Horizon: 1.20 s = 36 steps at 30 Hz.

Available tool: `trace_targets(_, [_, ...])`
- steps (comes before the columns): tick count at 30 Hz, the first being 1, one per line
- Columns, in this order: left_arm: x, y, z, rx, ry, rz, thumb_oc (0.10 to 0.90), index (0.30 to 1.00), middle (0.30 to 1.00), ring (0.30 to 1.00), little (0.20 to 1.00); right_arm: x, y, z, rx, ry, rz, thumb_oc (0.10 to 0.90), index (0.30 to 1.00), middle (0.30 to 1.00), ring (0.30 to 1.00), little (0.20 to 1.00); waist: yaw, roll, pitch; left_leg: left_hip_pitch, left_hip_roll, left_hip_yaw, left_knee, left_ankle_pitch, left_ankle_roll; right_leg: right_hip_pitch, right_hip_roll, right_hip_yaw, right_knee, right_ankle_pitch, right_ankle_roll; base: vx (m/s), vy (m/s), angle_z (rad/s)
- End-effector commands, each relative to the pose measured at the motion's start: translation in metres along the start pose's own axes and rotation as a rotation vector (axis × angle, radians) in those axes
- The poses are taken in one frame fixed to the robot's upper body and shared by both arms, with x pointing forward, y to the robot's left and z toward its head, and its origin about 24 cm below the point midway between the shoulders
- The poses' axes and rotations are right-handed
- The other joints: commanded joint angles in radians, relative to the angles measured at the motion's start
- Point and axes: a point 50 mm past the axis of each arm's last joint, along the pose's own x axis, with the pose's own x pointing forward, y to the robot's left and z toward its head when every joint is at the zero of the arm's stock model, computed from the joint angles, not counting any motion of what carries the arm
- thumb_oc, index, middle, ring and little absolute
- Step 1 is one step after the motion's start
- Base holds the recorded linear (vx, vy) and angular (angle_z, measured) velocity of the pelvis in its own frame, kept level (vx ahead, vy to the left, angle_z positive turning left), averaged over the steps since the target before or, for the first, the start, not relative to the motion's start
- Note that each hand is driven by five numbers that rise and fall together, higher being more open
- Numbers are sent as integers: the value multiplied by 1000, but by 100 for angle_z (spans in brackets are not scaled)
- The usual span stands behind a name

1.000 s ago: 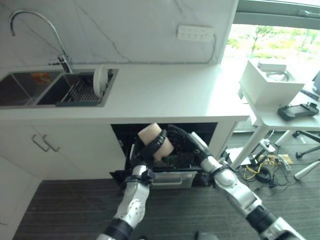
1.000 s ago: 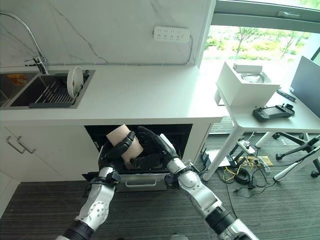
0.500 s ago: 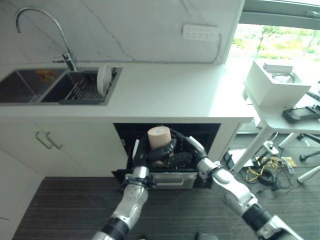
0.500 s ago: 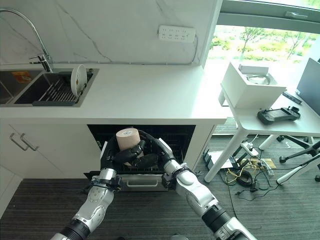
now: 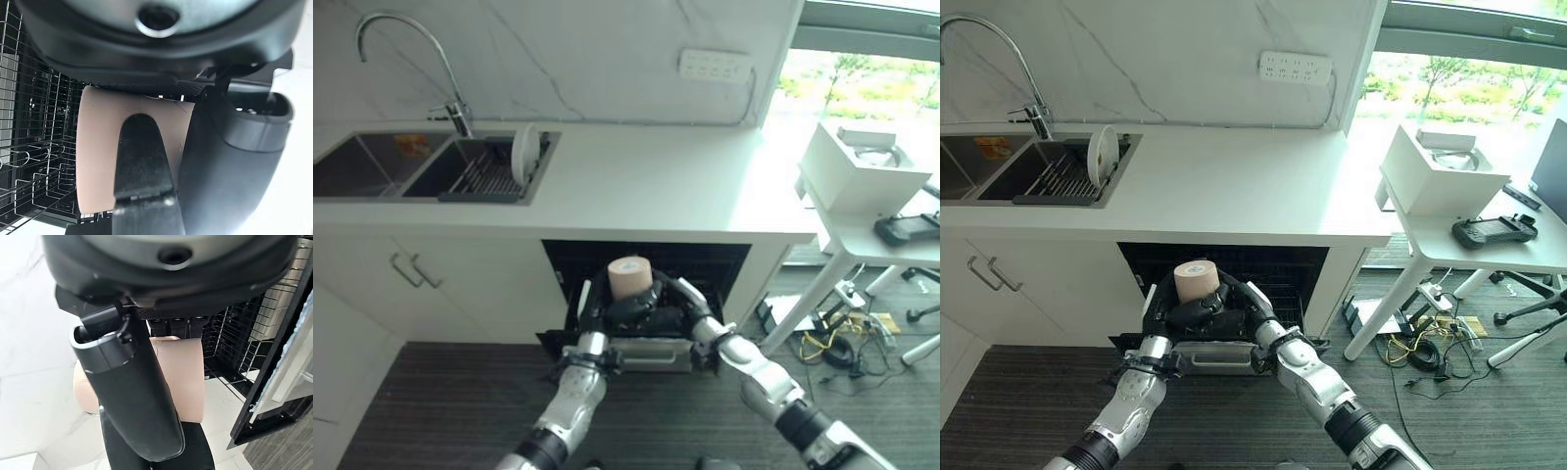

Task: Place the dishes in the dishwasher.

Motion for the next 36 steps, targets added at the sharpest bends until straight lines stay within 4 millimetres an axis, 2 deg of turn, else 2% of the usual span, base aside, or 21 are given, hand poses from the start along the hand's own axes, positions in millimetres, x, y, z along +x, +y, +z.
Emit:
trace_targets(1, [25, -82, 66, -26, -335, -327, 400, 300, 300, 300, 300, 30, 43, 78, 7, -319, 161, 800, 900, 900, 900, 900, 20, -5, -4, 25, -41, -54, 97, -193, 41, 7, 15, -70, 51, -77, 17, 0, 0, 0])
trace_targets(6, [25, -90, 66, -27, -325, -330, 400, 300, 300, 300, 300, 30, 49, 78, -11, -315, 189, 800, 900, 900, 900, 900, 17, -9, -2, 25, -41, -53, 97, -194, 41, 6, 14, -70, 51, -76, 18, -8, -3, 4])
trace_targets(11, [24, -99, 65, -43, -308, -296, 400, 300, 300, 300, 300, 32, 40, 83, -47, -370, 2, 800, 900, 900, 900, 900, 13, -10, 2, 24, -39, -49, 97, -195, 42, 4, 16, -68, 51, -74, 19, -2, -3, 2])
trace_targets(18, [18, -109, 64, -43, -301, -317, 400, 300, 300, 300, 300, 31, 32, 86, -75, -404, -72, 800, 900, 900, 900, 900, 9, -8, 11, 23, -39, -45, 97, -196, 43, 4, 18, -68, 51, -76, 16, -5, -1, 0])
trace_targets(19, [16, -111, 65, -40, -304, -329, 400, 300, 300, 300, 300, 30, 30, 88, -87, -416, -90, 574, 561, 561, 561, 561, 9, -7, 13, 23, -38, -43, 97, -197, 42, 4, 18, -70, 51, -77, 16, -43, -1, 0])
trace_targets(20, [15, -112, 65, -40, -308, -341, 400, 300, 300, 300, 300, 30, 28, 89, -104, -425, -109, 400, 300, 300, 300, 300, 8, -6, 14, 24, -36, -40, 97, -197, 42, 5, 17, -73, 51, -77, 16, -44, 3, 0])
trace_targets(30, [12, -115, 70, -15, -351, -353, 400, 300, 300, 300, 300, 29, 18, 94, -40, -465, -219, 400, 300, 300, 300, 300, 8, 2, 15, 27, -28, -32, 97, -195, 39, 14, 12, -85, 51, -81, 11, -8, 5, 5])
trace_targets(33, [10, -117, 78, 2, -416, -359, 400, 300, 300, 300, 300, 29, 16, 99, 62, -485, -219, 400, 300, 300, 300, 300, 9, 4, 16, 28, -28, -32, 97, -195, 39, 15, 12, -86, 51, -82, 10, 0, 0, 0])
trace_targets(34, [9, -117, 81, 14, -442, -360, 441, 361, 361, 361, 361, 27, 16, 103, 95, -520, -219, 400, 300, 300, 300, 300, 9, 6, 17, 27, -27, -32, 97, -195, 38, 15, 11, -87, 51, -83, 10, 0, 0, 0])
trace_targets(35, [9, -117, 82, 22, -453, -358, 579, 568, 568, 568, 568, 26, 16, 105, 113, -535, -221, 400, 300, 300, 300, 300, 8, 6, 17, 26, -27, -32, 97, -195, 38, 15, 11, -87, 51, -82, 10, 0, 0, 0])
trace_targets(36, [8, -117, 84, 40, -471, -350, 800, 900, 900, 900, 900, 23, 15, 110, 170, -562, -226, 400, 300, 300, 300, 300, 5, 8, 17, 27, -28, -34, 97, -195, 39, 16, 12, -85, 51, -83, 9, 0, 0, 0])
